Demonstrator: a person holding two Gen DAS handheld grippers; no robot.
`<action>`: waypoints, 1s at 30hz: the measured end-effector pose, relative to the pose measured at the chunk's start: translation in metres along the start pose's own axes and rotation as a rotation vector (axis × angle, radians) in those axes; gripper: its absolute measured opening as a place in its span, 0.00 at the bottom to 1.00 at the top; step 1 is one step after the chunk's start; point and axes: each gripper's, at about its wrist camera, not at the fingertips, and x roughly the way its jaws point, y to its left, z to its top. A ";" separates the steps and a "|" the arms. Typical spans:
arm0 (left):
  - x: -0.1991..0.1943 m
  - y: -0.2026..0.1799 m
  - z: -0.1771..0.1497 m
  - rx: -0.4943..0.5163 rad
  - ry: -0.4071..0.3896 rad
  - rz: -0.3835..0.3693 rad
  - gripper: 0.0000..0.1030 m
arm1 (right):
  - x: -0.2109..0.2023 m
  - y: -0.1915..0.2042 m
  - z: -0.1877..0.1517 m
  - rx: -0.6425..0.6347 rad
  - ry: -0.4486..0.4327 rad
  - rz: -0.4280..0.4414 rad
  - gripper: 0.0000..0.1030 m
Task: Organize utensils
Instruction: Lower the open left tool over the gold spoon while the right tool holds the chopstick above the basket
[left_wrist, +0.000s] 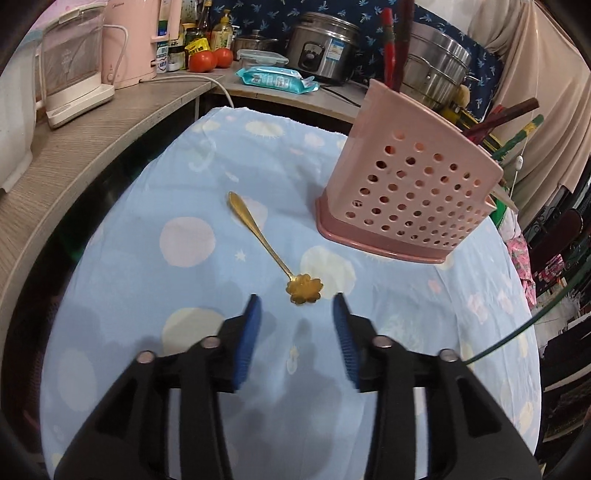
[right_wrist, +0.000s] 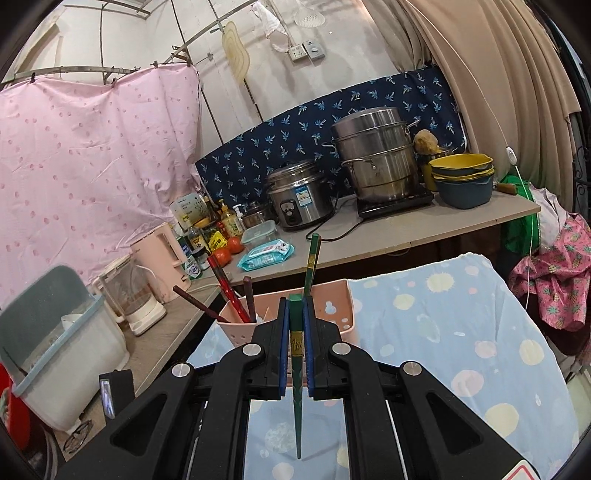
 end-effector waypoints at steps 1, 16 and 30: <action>0.003 0.001 0.001 -0.005 -0.002 0.009 0.49 | 0.001 0.000 -0.001 0.002 0.004 0.002 0.07; 0.065 -0.008 0.026 0.036 0.031 0.134 0.52 | 0.021 -0.004 -0.010 0.020 0.039 0.018 0.07; 0.025 0.012 -0.015 0.037 0.021 0.110 0.46 | 0.019 0.001 -0.015 0.025 0.042 0.028 0.07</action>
